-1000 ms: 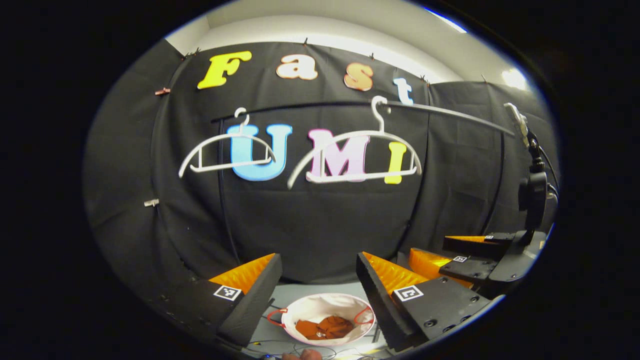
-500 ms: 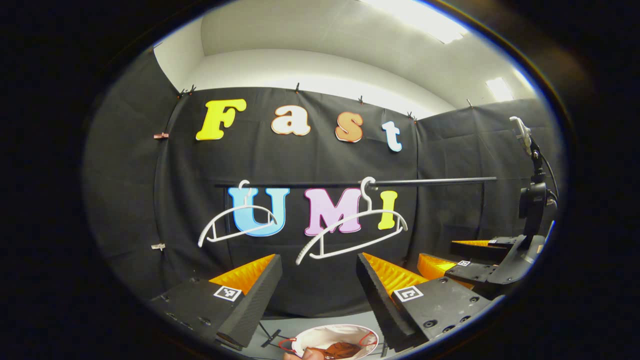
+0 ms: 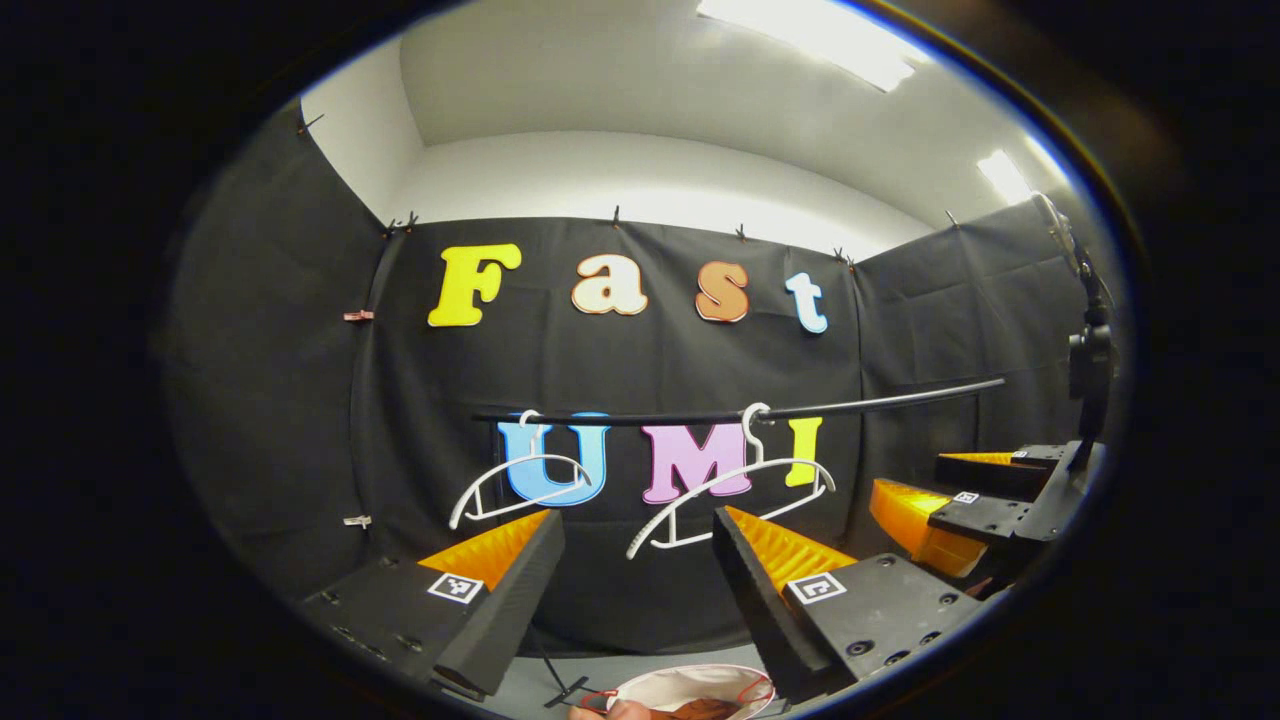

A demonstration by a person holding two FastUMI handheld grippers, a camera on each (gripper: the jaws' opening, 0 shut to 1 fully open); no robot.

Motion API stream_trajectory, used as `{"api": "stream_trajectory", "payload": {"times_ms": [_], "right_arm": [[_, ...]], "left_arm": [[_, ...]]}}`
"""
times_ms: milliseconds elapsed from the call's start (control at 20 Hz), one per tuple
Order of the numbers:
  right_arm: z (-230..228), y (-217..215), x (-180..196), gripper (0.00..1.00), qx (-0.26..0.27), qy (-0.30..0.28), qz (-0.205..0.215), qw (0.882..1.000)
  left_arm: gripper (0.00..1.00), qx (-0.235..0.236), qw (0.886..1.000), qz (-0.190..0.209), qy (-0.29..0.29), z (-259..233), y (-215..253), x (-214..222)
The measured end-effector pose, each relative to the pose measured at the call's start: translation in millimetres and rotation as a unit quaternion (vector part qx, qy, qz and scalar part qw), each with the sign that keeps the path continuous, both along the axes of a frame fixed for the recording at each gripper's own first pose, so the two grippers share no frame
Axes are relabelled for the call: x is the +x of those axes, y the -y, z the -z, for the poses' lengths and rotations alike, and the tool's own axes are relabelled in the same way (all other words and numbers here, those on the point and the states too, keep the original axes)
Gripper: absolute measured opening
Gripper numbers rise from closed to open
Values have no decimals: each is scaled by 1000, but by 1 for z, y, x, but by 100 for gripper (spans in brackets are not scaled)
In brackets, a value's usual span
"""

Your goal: Grasp the clothes on the hanger with both hands and then place them into the laundry hamper below.

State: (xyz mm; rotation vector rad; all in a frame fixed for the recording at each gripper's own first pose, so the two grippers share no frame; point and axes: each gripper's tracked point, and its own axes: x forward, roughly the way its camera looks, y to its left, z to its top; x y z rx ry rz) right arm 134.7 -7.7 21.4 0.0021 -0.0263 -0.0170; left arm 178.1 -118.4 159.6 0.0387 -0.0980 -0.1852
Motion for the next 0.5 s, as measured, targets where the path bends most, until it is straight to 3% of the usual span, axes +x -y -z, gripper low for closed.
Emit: {"api": "stream_trajectory", "payload": {"times_ms": [50,150,250,350,450,500], "right_arm": [[-2,1,-3,98,-4,0,-1,1000],[-9,6,-8,98,-7,5,-1,1000],[-17,11,-11,98,-10,14,3,1000],[-24,10,-16,93,-4,25,2,1000],[-29,3,-19,100,4,33,-6,999],[-30,-1,-20,98,4,34,-10,999]], "left_arm": [[91,-4,1000,-4,1,-2,-3,-4],[98,-9,1000,-9,2,-5,-7,-11],[98,-10,1000,-10,-2,-4,-9,-17],[91,-7,1000,-12,-1,-4,-12,-22],[94,-10,1000,-12,-4,-3,-14,-28],[94,-14,1000,-9,-8,-1,-14,-33]]}}
